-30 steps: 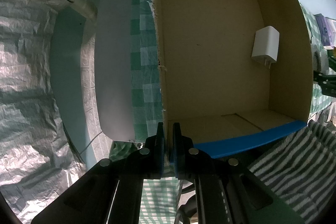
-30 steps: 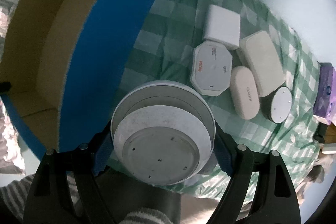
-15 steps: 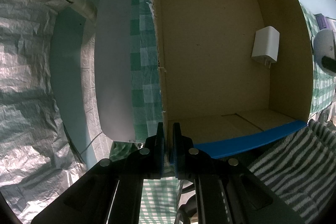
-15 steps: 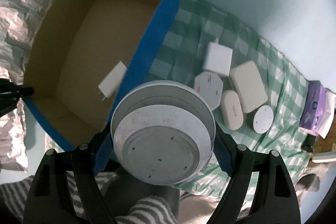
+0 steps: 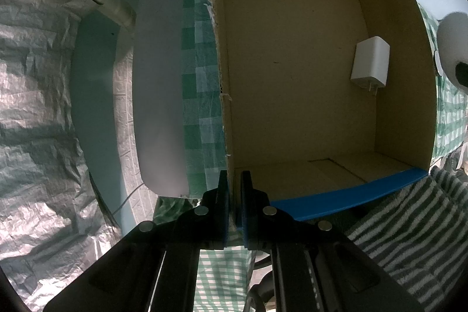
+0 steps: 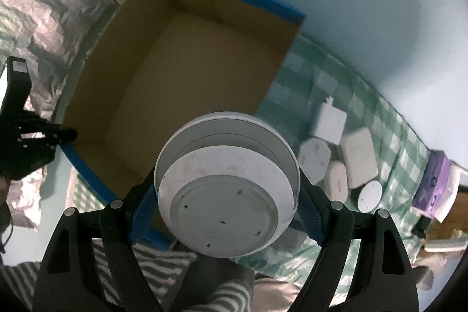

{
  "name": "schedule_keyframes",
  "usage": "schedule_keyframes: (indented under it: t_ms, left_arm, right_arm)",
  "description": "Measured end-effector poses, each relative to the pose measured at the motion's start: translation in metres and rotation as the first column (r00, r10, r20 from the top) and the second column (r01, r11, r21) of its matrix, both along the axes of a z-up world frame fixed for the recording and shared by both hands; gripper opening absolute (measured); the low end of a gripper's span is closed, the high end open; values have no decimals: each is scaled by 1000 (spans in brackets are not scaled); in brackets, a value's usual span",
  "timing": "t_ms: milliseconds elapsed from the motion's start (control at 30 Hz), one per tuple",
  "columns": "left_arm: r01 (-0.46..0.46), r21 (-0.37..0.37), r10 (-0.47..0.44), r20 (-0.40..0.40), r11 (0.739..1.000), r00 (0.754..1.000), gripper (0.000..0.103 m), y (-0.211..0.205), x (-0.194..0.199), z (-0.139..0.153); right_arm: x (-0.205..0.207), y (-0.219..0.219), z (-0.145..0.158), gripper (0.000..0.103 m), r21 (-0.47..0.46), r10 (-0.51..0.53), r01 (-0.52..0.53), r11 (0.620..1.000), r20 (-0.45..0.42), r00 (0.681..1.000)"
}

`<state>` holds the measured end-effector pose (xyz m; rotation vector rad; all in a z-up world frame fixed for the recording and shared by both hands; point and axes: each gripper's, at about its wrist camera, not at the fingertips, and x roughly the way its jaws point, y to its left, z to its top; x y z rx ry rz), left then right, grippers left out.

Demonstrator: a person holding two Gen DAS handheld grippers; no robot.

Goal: Organize rigid objects
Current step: 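Carry the white speaker over the box and lower it beside the charger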

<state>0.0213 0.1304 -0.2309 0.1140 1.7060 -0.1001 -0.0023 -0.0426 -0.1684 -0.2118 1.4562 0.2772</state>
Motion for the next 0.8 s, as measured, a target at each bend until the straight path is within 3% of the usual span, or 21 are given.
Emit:
schedule_keyframes:
  t_ms: [400,800]
  left_arm:
    - [-2,-3,2,1,1000,1000,7,0,0,0]
    - [-1,-4,1,3,1000,1000,7,-2,1,2]
  right_arm:
    - [12,41,-19,83,-36,72,-72,997,-20,997]
    - [13,49,-41,83,-63,88,-90,994,-32,996]
